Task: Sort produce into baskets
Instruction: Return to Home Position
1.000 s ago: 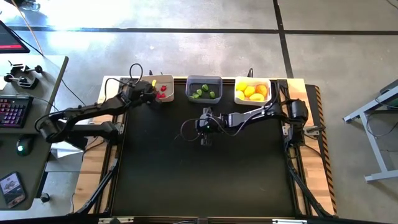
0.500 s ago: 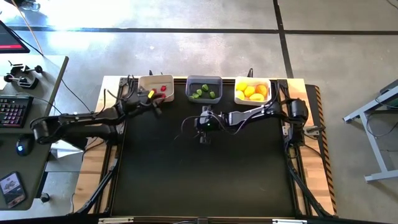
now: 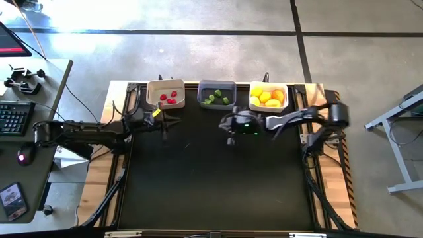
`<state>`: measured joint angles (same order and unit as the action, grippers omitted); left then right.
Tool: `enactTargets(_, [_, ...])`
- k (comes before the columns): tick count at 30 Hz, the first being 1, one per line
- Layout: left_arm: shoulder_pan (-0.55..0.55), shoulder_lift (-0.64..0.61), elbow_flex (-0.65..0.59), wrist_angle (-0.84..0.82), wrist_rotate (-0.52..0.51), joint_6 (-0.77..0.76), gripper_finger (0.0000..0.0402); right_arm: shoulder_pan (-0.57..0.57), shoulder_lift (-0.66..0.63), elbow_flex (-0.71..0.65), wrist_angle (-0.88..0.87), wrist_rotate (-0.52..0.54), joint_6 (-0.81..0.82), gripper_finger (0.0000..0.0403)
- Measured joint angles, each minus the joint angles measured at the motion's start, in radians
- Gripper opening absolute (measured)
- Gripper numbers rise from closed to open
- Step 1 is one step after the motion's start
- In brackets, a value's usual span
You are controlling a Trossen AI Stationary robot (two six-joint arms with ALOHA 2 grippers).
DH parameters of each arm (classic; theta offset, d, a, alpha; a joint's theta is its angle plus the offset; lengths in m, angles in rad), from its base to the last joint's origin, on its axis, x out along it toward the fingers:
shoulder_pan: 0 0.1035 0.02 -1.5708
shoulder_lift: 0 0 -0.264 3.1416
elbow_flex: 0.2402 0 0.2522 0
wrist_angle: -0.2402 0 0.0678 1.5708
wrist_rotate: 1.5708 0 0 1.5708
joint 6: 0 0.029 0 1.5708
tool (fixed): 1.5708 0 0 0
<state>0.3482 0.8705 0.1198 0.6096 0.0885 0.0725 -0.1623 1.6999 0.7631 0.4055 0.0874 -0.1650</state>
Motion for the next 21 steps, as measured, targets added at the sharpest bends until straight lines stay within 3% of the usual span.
enactTargets(10, [-0.039,-0.025,-0.001,0.021,0.06,-0.029,0.0001,-0.002,-0.432,-0.393,0.149,0.07,0.042,0.0])
enactTargets(21, [-0.07,0.038,-0.001,0.134,0.121,-0.035,0.0,-0.002,-0.814,-0.634,0.16,0.069,0.064,0.0])
